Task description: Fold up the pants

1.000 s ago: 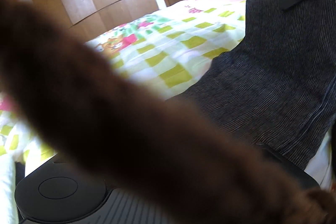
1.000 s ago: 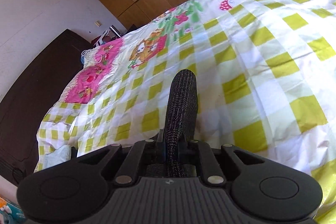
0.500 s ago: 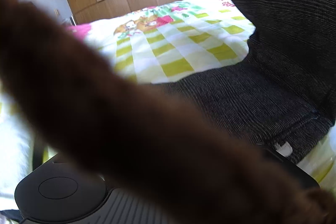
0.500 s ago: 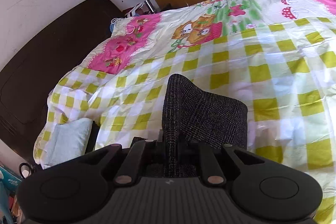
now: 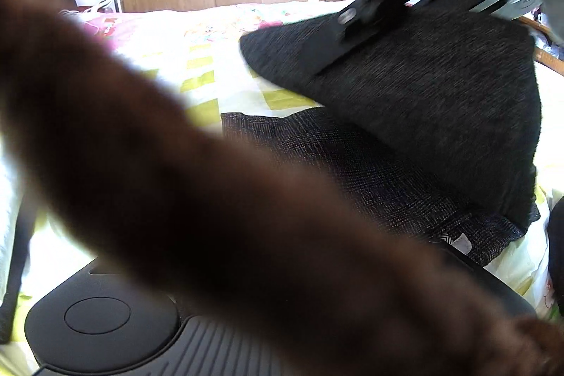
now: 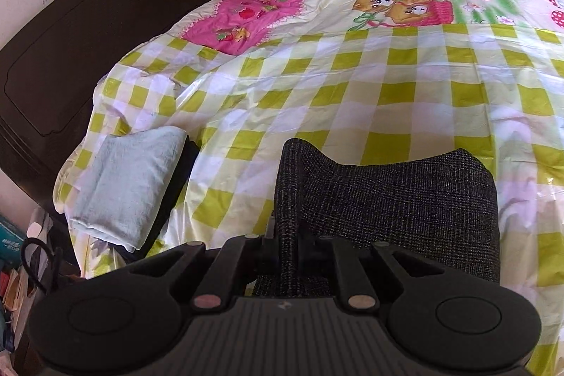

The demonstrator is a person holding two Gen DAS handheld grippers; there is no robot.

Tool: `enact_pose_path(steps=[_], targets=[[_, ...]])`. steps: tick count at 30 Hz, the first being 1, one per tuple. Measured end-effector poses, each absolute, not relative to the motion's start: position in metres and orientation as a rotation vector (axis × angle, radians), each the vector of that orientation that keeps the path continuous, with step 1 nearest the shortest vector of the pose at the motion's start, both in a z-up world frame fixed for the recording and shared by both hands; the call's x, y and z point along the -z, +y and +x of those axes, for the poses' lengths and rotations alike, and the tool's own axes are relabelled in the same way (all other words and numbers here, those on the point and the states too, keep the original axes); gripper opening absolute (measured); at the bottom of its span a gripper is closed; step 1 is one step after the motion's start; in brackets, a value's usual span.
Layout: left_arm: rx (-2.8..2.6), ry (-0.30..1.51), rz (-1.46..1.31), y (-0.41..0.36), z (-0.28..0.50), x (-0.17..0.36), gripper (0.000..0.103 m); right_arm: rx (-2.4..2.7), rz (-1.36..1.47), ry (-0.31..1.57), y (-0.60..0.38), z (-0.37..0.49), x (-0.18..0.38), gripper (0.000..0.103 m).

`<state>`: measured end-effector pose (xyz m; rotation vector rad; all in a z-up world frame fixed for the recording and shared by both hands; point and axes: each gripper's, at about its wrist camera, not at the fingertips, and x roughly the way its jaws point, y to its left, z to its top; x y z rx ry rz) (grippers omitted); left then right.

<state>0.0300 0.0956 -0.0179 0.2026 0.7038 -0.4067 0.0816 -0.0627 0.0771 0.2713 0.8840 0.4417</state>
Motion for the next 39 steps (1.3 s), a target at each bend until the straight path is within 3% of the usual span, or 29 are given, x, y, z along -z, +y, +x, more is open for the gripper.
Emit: enact_pose_path(steps=[33, 39], targets=[[0.434, 0.707, 0.143, 0.114, 0.037, 0.023, 0.062, -0.356, 0.302, 0.992, -0.017, 0.103, -0.027, 0.027], [0.426, 0.713, 0.156, 0.110, 0.041, 0.022, 0.063, -0.387, 0.310, 1.004, -0.017, 0.104, -0.025, 0.034]])
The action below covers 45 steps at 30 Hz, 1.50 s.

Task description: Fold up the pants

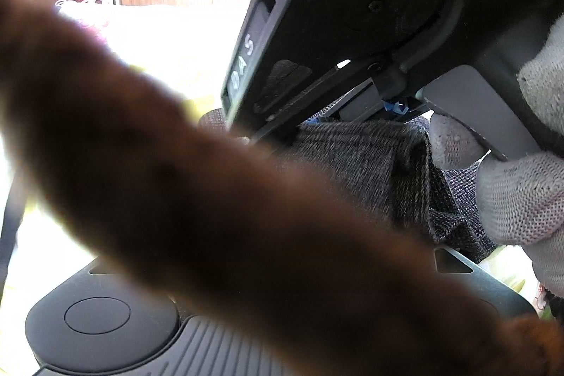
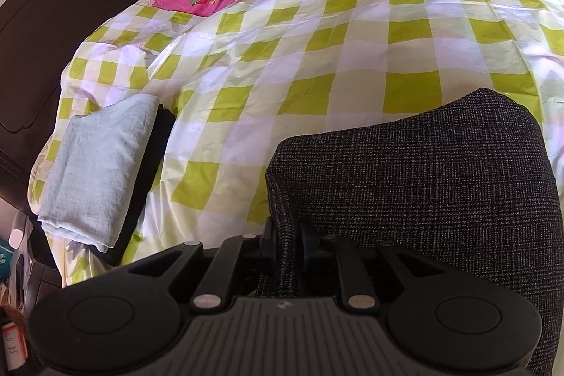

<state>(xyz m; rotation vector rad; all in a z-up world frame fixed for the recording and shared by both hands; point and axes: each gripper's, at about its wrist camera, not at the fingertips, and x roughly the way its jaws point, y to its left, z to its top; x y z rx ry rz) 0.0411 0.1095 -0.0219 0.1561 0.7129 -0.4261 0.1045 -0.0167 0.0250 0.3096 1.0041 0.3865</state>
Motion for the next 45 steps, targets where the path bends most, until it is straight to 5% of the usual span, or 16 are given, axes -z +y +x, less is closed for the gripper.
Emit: enact_pose_path(steps=[5, 45], targets=[[0.416, 0.710, 0.176, 0.104, 0.041, 0.021, 0.064, -0.414, 0.320, 1.004, -0.016, 0.104, -0.025, 0.041], [0.359, 0.705, 0.275, 0.087, 0.012, 0.013, 0.067, -0.568, 0.522, 1.065, -0.034, 0.087, -0.009, 0.043]])
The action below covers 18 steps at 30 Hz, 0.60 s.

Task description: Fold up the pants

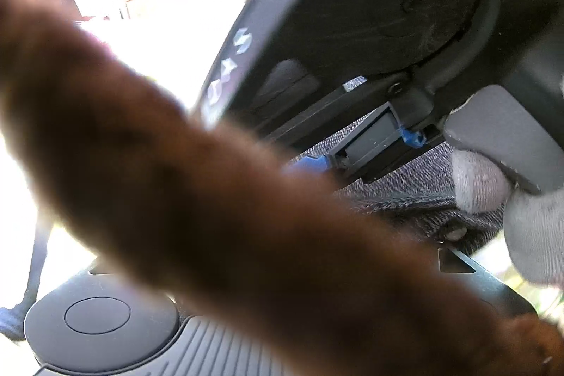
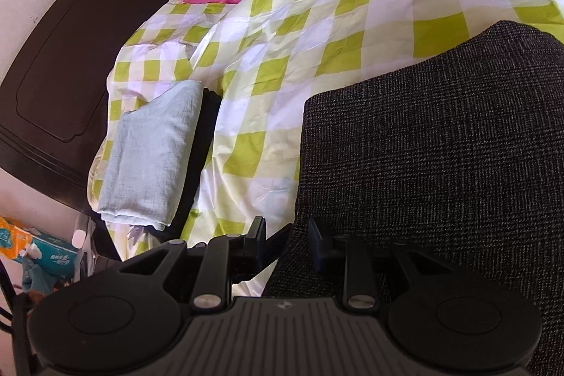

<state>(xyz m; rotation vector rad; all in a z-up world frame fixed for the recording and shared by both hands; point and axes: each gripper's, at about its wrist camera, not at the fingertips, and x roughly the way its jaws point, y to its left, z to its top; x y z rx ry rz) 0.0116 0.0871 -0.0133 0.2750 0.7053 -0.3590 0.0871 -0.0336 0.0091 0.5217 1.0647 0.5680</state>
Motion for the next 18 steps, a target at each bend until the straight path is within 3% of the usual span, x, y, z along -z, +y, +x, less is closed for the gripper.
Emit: enact_pose_path(steps=[6, 18], targets=[[0.344, 0.757, 0.269, 0.099, -0.015, 0.008, 0.067, -0.615, 0.562, 1.076, -0.049, 0.077, -0.013, 0.042], [0.276, 0.702, 0.303, 0.092, -0.027, -0.033, 0.068, -0.501, 0.537, 0.918, -0.133, 0.045, -0.027, 0.042]])
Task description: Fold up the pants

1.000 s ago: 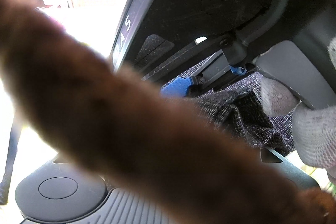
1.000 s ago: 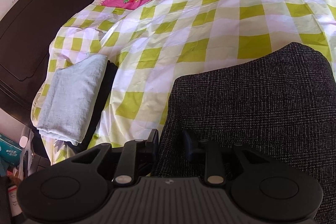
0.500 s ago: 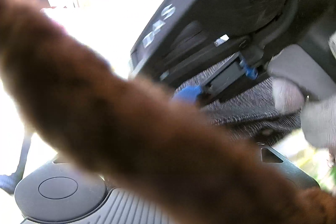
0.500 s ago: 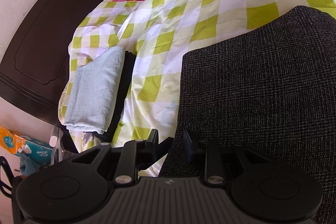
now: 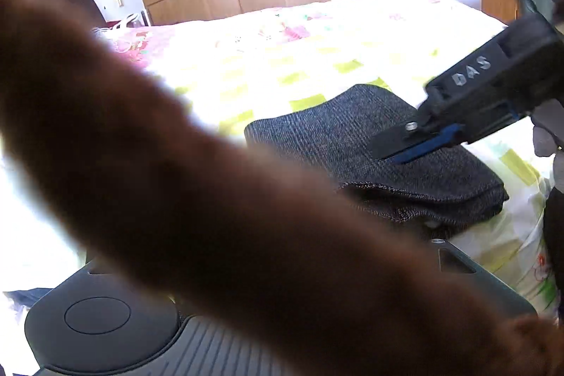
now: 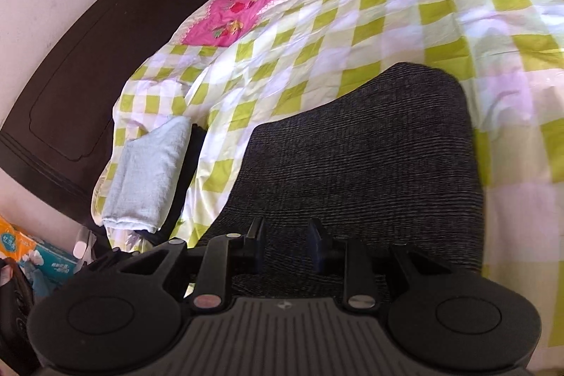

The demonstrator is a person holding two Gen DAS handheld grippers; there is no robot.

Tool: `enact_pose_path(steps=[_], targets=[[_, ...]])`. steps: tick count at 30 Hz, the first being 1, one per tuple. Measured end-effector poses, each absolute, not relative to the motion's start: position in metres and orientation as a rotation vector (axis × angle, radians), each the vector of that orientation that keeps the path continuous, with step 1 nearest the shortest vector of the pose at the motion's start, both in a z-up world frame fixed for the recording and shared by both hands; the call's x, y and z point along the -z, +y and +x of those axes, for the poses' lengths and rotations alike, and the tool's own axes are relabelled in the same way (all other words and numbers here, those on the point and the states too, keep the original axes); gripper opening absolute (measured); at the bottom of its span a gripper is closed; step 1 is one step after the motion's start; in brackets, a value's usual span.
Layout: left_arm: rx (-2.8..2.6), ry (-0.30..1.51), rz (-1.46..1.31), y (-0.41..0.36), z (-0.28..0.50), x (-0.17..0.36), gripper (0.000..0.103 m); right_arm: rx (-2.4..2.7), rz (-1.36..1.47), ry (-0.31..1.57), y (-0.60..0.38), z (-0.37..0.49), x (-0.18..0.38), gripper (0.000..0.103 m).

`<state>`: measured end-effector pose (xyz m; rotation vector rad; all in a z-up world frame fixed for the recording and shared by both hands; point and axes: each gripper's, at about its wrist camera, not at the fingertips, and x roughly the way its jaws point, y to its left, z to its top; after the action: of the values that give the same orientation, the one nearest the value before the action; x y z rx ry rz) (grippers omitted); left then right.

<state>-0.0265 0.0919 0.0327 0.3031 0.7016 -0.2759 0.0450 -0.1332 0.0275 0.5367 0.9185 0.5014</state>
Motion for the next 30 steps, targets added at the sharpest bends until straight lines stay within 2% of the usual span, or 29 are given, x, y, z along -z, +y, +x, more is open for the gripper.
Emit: enact_pose_path(steps=[7, 9, 18, 24, 28, 30], targets=[[0.219, 0.768, 0.302, 0.098, -0.023, -0.035, 0.072, -0.330, 0.533, 0.822, -0.180, 0.033, -0.017, 0.042], [0.178, 0.778, 0.305, 0.106, -0.028, -0.032, 0.071, -0.311, 0.534, 0.819, -0.186, 0.032, -0.011, 0.042], [0.184, 0.707, 0.267, 0.103, -0.021, -0.056, 0.072, -0.283, 0.480, 0.754, -0.191, 0.026, -0.010, 0.043], [0.302, 0.768, 0.177, 0.084, 0.031, -0.022, 0.074, -0.252, 0.512, 0.804, -0.202, 0.039, 0.001, 0.047], [0.349, 0.830, 0.106, 0.088, 0.066, 0.002, 0.075, -0.276, 0.529, 0.848, -0.202, 0.060, 0.011, 0.054], [0.373, 0.851, 0.059, 0.092, 0.078, 0.008, 0.080, -0.296, 0.573, 0.863, -0.203, 0.074, 0.018, 0.059]])
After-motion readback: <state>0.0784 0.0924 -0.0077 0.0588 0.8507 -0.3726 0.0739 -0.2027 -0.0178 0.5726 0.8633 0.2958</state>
